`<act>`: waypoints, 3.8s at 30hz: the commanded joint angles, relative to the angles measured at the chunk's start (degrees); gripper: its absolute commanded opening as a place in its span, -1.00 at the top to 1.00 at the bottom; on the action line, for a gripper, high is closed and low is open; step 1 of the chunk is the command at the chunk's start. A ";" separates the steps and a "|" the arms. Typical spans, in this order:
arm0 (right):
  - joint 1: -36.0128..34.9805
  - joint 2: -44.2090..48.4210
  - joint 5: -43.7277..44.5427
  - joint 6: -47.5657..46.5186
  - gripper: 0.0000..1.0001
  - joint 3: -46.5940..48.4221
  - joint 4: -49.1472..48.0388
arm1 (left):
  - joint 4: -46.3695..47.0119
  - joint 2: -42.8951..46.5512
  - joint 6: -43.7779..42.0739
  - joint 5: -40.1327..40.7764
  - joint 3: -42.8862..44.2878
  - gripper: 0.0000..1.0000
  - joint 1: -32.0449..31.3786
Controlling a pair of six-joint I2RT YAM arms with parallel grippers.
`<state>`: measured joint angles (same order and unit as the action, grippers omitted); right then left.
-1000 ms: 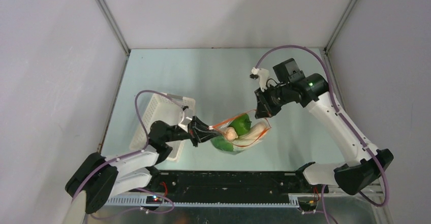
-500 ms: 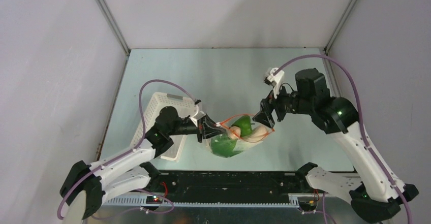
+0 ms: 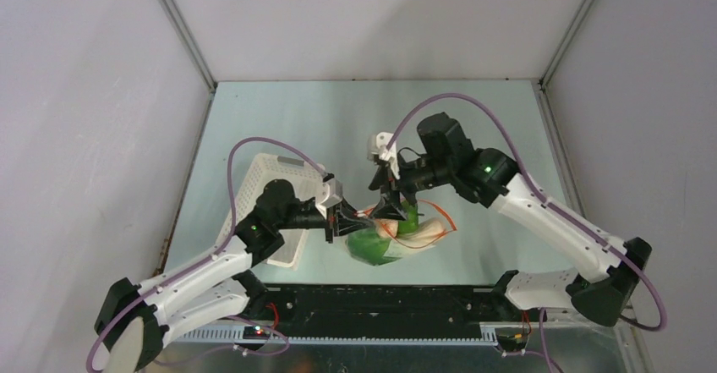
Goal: Place the food in the zip-top bag and seal the zipper
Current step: Adjust the zipper food storage bag at the center of the board.
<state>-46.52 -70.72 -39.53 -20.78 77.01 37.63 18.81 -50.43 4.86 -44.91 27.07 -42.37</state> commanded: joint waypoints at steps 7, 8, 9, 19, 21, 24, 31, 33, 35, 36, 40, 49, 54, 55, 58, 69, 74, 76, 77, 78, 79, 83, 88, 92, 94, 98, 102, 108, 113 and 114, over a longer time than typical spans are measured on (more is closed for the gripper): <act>-5.39 -4.65 -2.33 -5.38 -0.29 0.56 -3.74 | 1.77 1.59 -0.39 1.55 2.56 1.00 -0.33; -5.76 -4.85 -2.28 -5.80 -0.27 0.53 -3.50 | 1.94 1.53 -0.30 1.65 2.62 1.00 -0.27; -6.38 -5.17 -1.88 -6.18 -0.25 0.56 -2.88 | 1.94 1.50 -0.16 1.55 2.63 1.00 -0.35; -7.70 -6.93 0.93 -7.45 0.02 0.58 -1.74 | 1.71 2.27 -0.35 0.78 2.77 1.00 -0.37; -7.78 -7.15 1.50 -7.63 0.06 0.54 -1.28 | 1.85 2.48 -0.44 0.78 2.54 1.00 -0.37; -7.79 -6.96 2.48 -7.73 0.17 0.58 -0.40 | 2.13 2.84 -0.60 0.79 2.04 1.00 -0.37; -7.74 -6.65 2.44 -7.66 0.35 0.51 -0.38 | 2.31 3.49 -1.12 0.46 1.59 1.00 -0.40; -7.86 -6.53 2.36 -7.47 0.34 0.52 -0.79 | 2.03 3.46 -1.37 0.41 1.51 0.99 -0.41; -7.88 -6.31 2.12 -7.42 0.32 0.51 -1.04 | 2.01 3.40 -1.49 0.35 1.42 1.00 -0.36; -7.92 -6.20 1.92 -7.37 0.32 0.51 -1.14 | 2.06 3.34 -1.51 0.30 1.41 0.99 -0.40; -7.90 -5.51 0.58 -7.47 0.30 0.55 -1.90 | 2.27 3.11 -1.61 0.04 1.32 1.00 -0.41; -7.88 -5.12 -1.29 -7.83 0.31 1.21 -1.73 | 2.08 3.02 -2.08 -0.53 1.15 0.99 -0.42; -7.94 -4.66 -2.61 -8.00 0.30 1.22 -1.76 | 2.03 3.48 -2.49 -0.76 0.85 1.00 -0.42; -7.96 -4.63 -2.90 -8.15 0.29 1.26 -1.76 | 2.05 3.56 -2.58 -0.72 0.81 1.00 -0.38; -7.95 -4.31 -3.91 -8.47 0.29 1.21 -1.56 | 2.16 3.81 -2.63 -0.65 0.67 1.00 -0.35; -7.93 -4.74 -4.31 -7.41 0.29 1.21 -2.24 | 2.87 3.92 -2.59 -0.87 0.26 1.00 -0.35; -7.94 -5.27 -3.90 -6.92 0.32 1.41 -2.25 | 2.85 3.87 -2.65 -0.84 0.26 1.00 -0.46; -7.90 -5.21 -3.89 -6.41 0.40 1.39 -2.65 | 2.97 3.60 -2.60 -0.76 0.22 1.00 -0.45; -7.89 -5.06 -4.13 -6.28 0.45 1.43 -2.91 | 2.96 3.48 -2.54 -0.78 0.25 1.00 -0.44; -7.91 -4.87 -4.27 -6.24 0.59 1.40 -2.95 | 2.93 3.45 -2.57 -0.86 0.26 1.00 -0.43; -7.94 -4.83 -4.45 -6.35 0.66 1.39 -2.92 | 3.02 3.42 -2.42 -0.78 0.26 1.00 -0.48; -7.95 -4.76 -4.09 -7.38 0.93 1.43 -1.03 | 3.81 4.04 -1.52 0.36 -0.13 1.00 -0.44; -7.86 -5.65 -3.41 -7.46 1.00 1.44 1.26 | 5.13 5.02 -0.37 0.96 -1.22 0.99 -0.50; -7.80 -5.68 -0.18 -6.94 1.00 1.39 2.59 | 6.00 6.02 1.89 4.20 -1.72 0.99 -0.45; -7.68 -5.40 1.46 -6.58 1.00 1.40 3.90 | 6.56 6.64 3.79 7.23 -2.12 1.00 -0.51; -6.88 -5.39 4.34 -5.57 1.00 1.45 7.34 | 9.23 8.49 7.76 13.41 -4.21 1.00 -0.45; -6.10 -5.64 6.41 -4.92 1.00 1.42 9.21 | 10.87 10.25 8.89 15.24 -6.09 1.00 -0.50; -5.37 -4.84 7.89 -3.74 1.00 1.39 7.61 | 11.66 10.51 9.20 14.07 -6.68 1.00 -0.50; -5.40 -5.17 7.62 -3.34 1.00 1.56 7.46 | 13.00 10.88 10.23 13.87 -6.83 1.00 -0.50; -5.37 -5.27 8.50 -2.97 1.00 1.56 7.59 | 12.96 10.93 10.24 14.01 -6.89 1.00 -0.51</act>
<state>-52.86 -76.71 -34.65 -25.26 77.17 39.05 24.82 -41.67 13.76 -33.08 19.90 -43.40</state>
